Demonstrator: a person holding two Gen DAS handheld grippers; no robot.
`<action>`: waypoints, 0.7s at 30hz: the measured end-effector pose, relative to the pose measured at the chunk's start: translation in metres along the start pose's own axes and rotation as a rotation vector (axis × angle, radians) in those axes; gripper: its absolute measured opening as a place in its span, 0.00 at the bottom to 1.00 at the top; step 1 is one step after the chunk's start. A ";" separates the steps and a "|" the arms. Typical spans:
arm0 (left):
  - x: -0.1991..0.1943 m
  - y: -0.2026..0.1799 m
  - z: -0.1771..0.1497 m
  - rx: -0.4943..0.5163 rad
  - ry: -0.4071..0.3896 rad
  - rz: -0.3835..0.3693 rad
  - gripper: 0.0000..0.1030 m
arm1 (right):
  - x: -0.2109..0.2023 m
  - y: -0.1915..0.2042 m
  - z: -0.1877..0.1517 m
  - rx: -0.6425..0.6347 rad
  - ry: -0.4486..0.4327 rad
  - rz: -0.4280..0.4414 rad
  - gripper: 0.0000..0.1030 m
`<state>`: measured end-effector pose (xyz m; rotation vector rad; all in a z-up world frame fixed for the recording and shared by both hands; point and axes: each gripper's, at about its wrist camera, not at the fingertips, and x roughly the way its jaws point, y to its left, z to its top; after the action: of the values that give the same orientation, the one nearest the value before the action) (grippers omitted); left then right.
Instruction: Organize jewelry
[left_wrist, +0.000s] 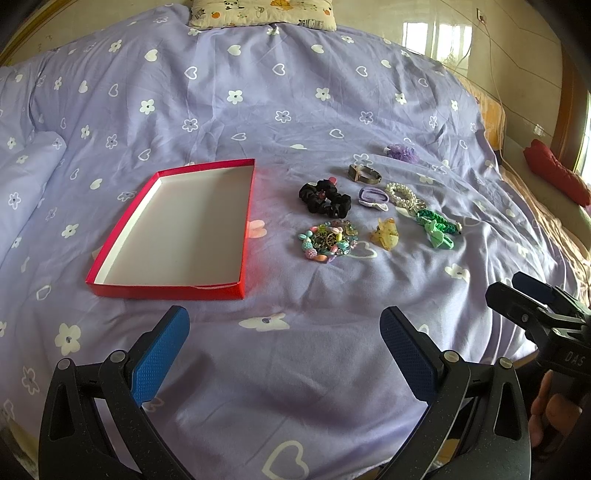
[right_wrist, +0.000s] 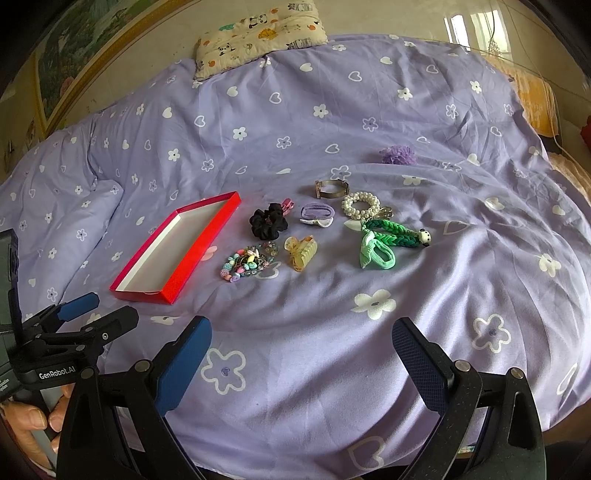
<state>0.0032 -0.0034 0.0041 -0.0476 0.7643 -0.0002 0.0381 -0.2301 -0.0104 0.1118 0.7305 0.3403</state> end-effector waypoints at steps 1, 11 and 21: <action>0.000 0.000 0.000 0.000 0.000 0.000 1.00 | 0.000 0.000 0.000 0.000 0.000 0.000 0.96; 0.000 0.000 0.000 0.000 0.001 0.000 1.00 | 0.000 0.000 0.000 0.001 0.001 0.001 0.96; 0.003 -0.002 -0.001 0.004 0.006 -0.006 1.00 | 0.005 -0.001 0.000 0.020 0.006 0.008 0.96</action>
<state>0.0046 -0.0052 0.0010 -0.0461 0.7702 -0.0076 0.0415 -0.2293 -0.0134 0.1322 0.7396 0.3411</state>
